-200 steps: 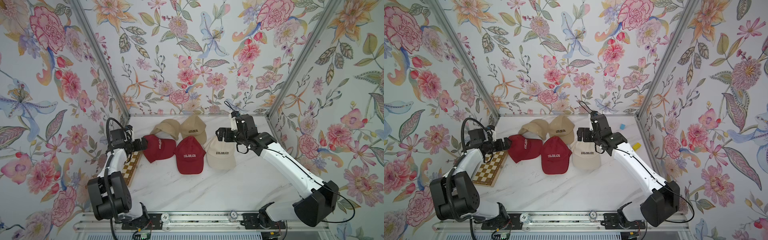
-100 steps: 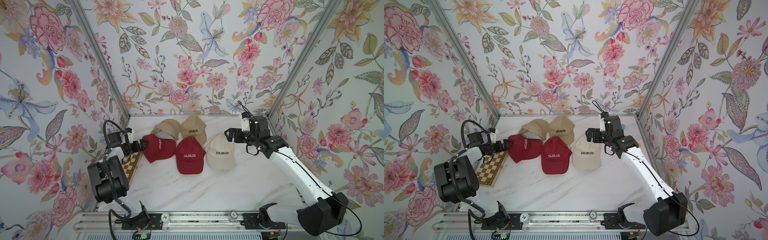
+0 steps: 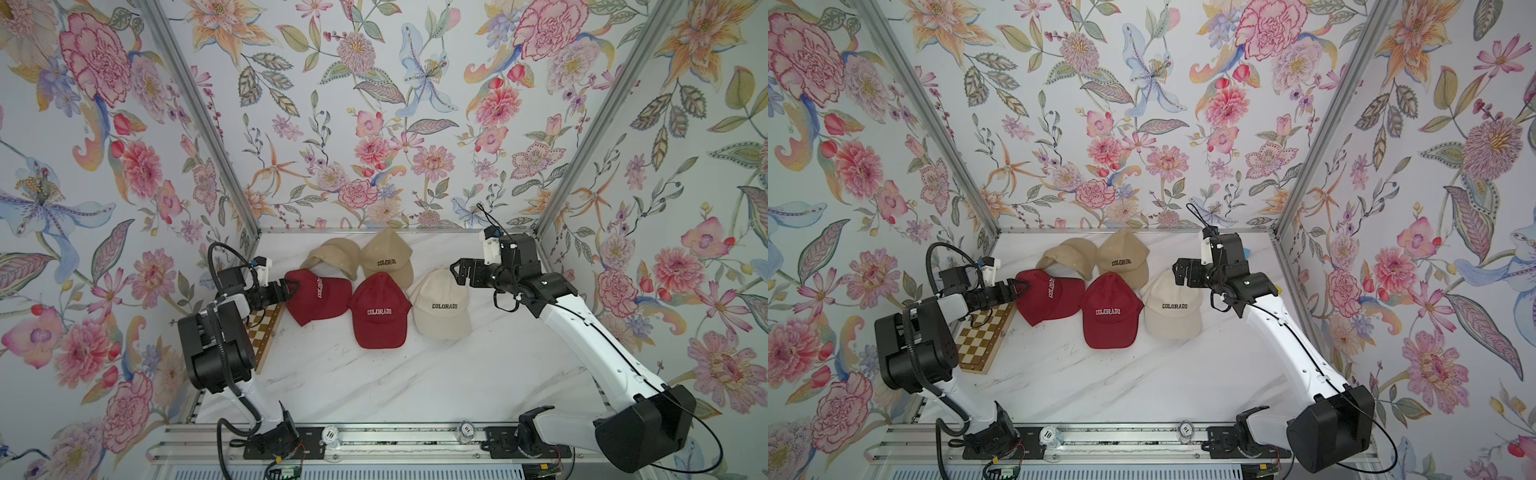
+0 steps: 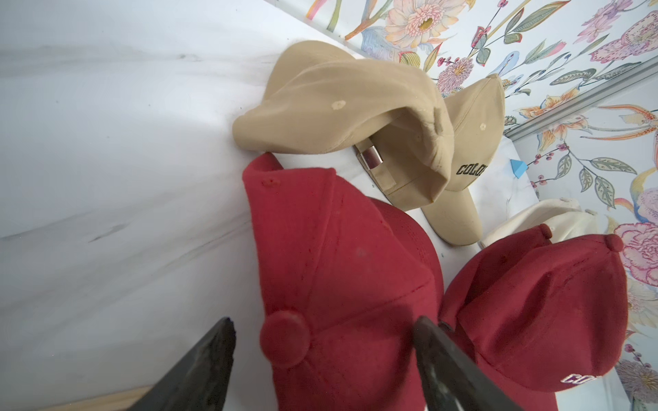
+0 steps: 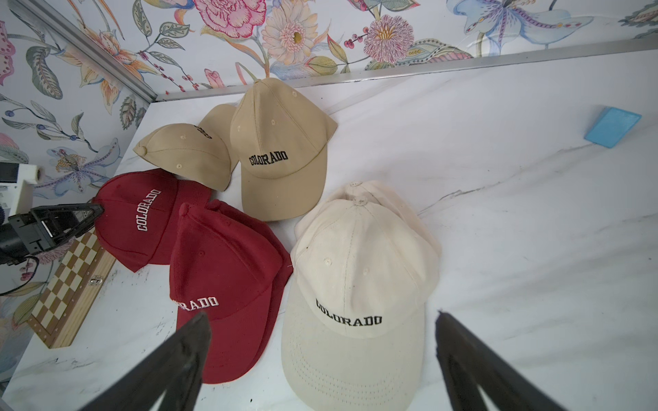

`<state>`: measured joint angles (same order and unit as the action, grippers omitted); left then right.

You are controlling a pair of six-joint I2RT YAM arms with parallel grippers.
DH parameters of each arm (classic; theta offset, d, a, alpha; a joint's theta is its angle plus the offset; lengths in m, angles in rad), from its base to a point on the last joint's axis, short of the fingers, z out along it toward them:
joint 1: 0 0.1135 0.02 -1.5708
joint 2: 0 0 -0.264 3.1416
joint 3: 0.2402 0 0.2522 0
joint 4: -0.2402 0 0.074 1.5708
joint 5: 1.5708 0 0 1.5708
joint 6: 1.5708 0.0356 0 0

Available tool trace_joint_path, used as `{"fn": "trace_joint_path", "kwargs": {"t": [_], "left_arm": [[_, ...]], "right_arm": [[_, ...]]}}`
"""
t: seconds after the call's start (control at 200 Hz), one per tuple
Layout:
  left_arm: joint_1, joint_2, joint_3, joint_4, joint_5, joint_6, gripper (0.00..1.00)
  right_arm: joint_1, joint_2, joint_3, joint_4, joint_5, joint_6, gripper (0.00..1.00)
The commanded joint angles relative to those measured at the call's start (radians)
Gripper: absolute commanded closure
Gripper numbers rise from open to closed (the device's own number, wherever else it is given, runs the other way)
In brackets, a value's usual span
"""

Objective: Stack the baseball caps by color
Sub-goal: Pick up the baseball cap from the center of the board.

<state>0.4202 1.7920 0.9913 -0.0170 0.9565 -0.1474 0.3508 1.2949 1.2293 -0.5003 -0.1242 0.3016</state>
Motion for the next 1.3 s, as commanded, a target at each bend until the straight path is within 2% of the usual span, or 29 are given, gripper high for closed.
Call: {"fn": "trace_joint_path", "kwargs": {"t": [0.0, 0.14, 0.255, 0.31, 0.465, 0.601, 0.886, 0.971, 1.056, 1.151, 1.296], "left_arm": [[0.008, 0.010, 0.017, 0.035, 0.034, -0.021, 0.25], [0.019, 0.000, 0.017, 0.045, 0.039, -0.035, 0.35], [0.032, -0.012, 0.014, 0.049, 0.041, -0.048, 0.54], [0.040, -0.020, 0.011, 0.054, 0.038, -0.056, 0.66], [0.058, -0.048, -0.006, 0.077, 0.045, -0.083, 0.78], [0.063, -0.090, -0.011, 0.077, 0.032, -0.097, 1.00], [0.060, -0.220, 0.010, 0.062, 0.048, -0.152, 1.00], [0.045, -0.306, 0.018, 0.060, 0.040, -0.181, 1.00], [0.008, -0.372, 0.048, -0.012, -0.017, -0.176, 1.00], [-0.054, -0.461, 0.085, -0.112, -0.137, -0.165, 1.00], [-0.153, -0.583, 0.132, -0.204, -0.260, -0.215, 1.00]], "right_arm": [[-0.008, 0.000, -0.001, 0.014, -0.011, -0.006, 0.01], [-0.008, 0.001, 0.002, 0.012, -0.014, -0.005, 0.01], [-0.009, 0.001, 0.000, 0.014, -0.017, -0.003, 0.01], [-0.008, 0.000, 0.000, 0.014, -0.017, -0.004, 0.01], [-0.009, -0.007, -0.005, 0.013, -0.022, -0.003, 0.01], [-0.009, -0.013, -0.010, 0.012, -0.024, -0.006, 0.01], [-0.009, -0.041, -0.022, 0.014, -0.033, -0.003, 0.01], [-0.008, -0.050, -0.029, 0.013, -0.037, 0.000, 0.01], [-0.009, -0.066, -0.036, 0.015, -0.045, 0.005, 0.01], [-0.008, -0.088, -0.048, 0.018, -0.057, 0.010, 0.01], [-0.009, -0.126, -0.076, 0.040, -0.120, 0.022, 0.01]]}}
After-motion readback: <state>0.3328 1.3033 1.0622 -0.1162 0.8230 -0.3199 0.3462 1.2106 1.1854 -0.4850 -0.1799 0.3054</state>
